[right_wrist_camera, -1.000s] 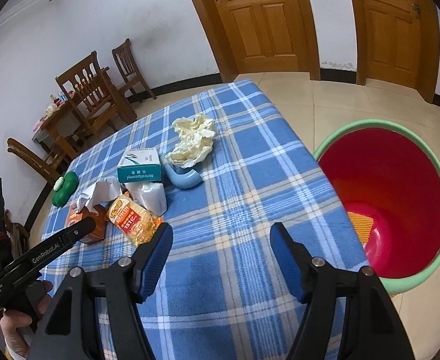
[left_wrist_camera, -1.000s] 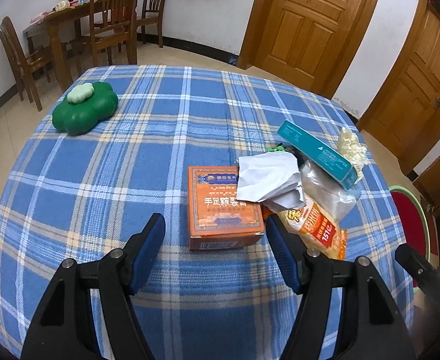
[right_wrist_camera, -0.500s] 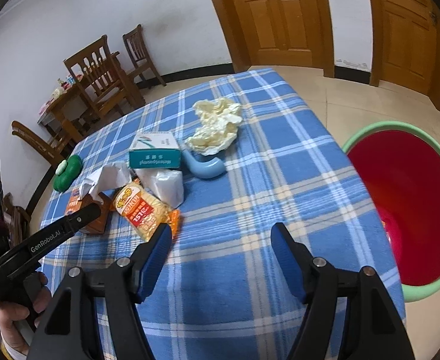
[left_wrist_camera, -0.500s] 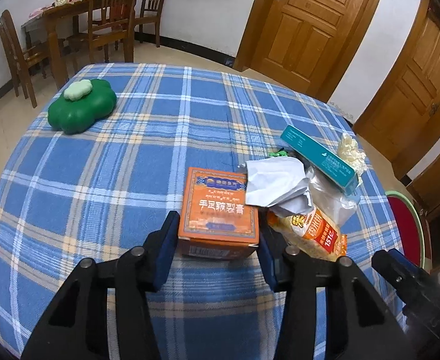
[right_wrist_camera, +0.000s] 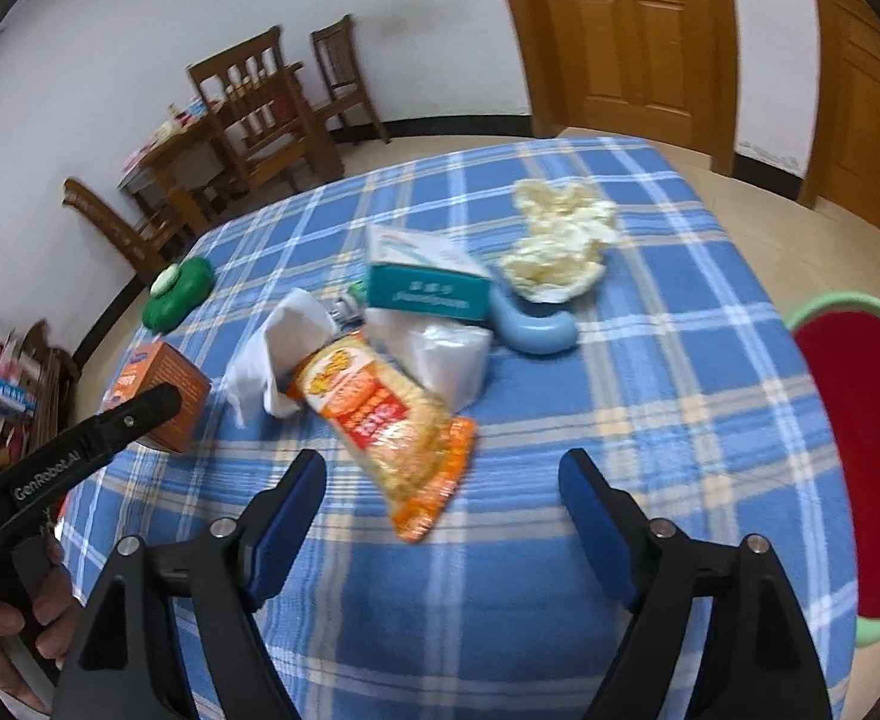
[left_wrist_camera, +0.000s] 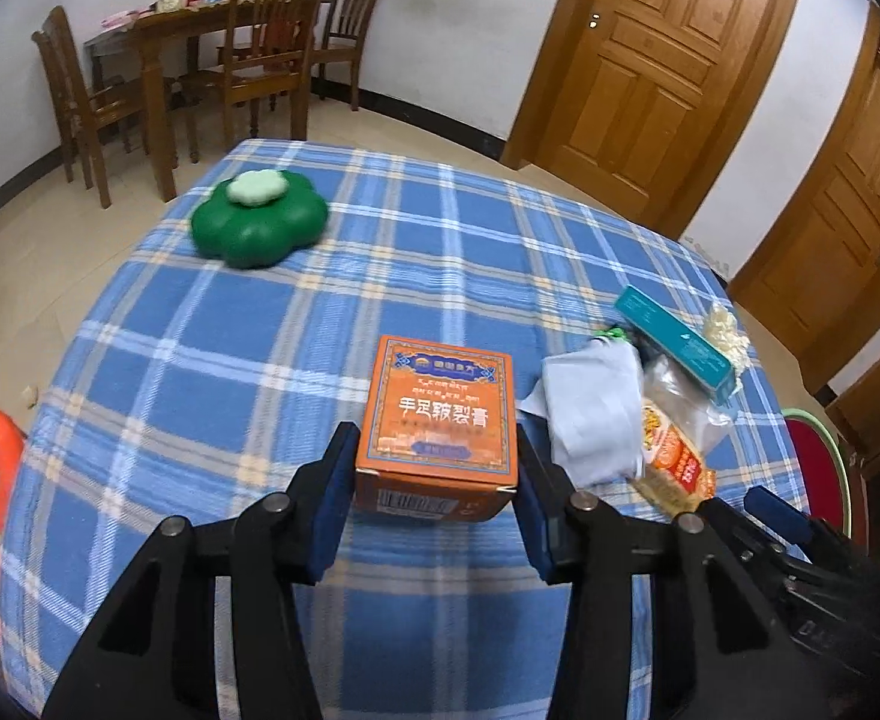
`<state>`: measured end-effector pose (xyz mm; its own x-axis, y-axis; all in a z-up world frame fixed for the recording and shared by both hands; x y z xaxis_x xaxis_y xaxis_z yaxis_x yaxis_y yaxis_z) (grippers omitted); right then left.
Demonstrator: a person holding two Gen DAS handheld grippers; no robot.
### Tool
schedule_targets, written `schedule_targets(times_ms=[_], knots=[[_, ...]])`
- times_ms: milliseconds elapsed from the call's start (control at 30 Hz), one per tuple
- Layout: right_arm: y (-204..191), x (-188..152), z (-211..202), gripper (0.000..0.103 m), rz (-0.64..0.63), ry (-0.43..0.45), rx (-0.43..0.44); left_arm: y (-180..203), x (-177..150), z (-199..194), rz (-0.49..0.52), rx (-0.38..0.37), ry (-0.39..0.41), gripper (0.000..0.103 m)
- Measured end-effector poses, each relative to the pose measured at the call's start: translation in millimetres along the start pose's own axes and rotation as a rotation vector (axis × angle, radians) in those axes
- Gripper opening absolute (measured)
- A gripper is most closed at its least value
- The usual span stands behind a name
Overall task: Collect trash
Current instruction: 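Grasp the orange box with the left tool while the right tool approaches the snack bag, then grasp the yellow snack bag with the right tool, then carry the yellow snack bag over the red bucket and open the right tool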
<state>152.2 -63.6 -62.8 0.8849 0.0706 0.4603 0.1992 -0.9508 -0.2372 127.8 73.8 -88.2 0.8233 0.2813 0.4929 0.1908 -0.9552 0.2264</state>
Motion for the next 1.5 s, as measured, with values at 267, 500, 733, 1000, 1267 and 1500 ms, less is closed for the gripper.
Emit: schedule_targets(times_ms=[267, 500, 733, 1000, 1267, 1500], knots=[[-11.6, 9.9, 22.0, 0.082, -0.046, -0.021, -0.011, -18.4, -5.4, -5.9, -0.029, 0.016, 0.003, 0.049], [-17.4, 9.7, 23.4, 0.058, -0.093, 0.001, -0.061, -23.0, -10.0, -7.5, -0.04, 0.016, -0.001, 0.049], [-14.7, 1.2, 14.1, 0.047, -0.078, 0.01, -0.026, -18.4, -14.3, -13.0, -0.033, 0.013, 0.003, 0.049], [-10.7, -17.3, -1.9, 0.046, -0.055, 0.008, -0.002, -6.4, -17.8, -20.7, -0.01, 0.005, 0.011, 0.049], [8.0, -33.6, -32.4, 0.045, -0.004, 0.051, 0.001, 9.8, -20.0, -28.6, 0.022, -0.011, 0.021, 0.049], [27.1, -45.1, -57.7, 0.045, 0.051, 0.094, -0.007, 29.8, -23.7, -33.6, 0.061, -0.036, 0.02, 0.049]])
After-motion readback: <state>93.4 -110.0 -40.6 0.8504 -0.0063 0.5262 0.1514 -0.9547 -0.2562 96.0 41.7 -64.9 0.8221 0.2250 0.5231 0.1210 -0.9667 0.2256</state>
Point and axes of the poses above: each gripper's, at about its wrist camera, not at the fingertips, and z roughly the way its jaws point, y to its right, x to its top, the point moved 7 cm from there along z, roughly the way its jaws point, and after that the axes turned 8 degrees about -y, right-handed, at the moved point
